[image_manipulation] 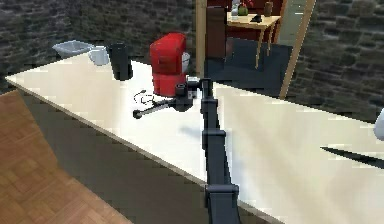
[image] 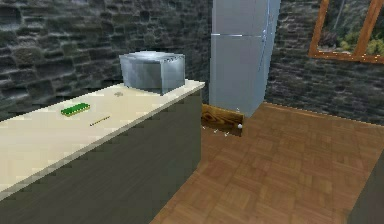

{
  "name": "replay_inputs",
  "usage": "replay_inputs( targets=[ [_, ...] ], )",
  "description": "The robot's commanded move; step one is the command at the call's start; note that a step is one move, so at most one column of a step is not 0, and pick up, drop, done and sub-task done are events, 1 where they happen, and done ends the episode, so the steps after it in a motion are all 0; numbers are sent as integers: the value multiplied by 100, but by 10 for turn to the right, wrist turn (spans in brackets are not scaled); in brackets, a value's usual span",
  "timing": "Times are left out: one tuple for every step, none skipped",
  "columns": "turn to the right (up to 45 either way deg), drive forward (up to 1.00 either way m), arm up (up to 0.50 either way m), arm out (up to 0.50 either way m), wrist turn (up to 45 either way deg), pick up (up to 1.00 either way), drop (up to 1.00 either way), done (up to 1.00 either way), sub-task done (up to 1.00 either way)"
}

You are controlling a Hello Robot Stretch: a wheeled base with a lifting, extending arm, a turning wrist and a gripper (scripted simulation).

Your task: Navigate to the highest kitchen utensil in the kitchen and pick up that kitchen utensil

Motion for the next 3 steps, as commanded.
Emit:
replay_inputs(
  targets=[
    [0,0,10,0,0,0,0,0,0],
    [0,0,-10,0,0,0,0,0,0],
    [0,0,10,0,0,0,0,0,0]
  ],
)
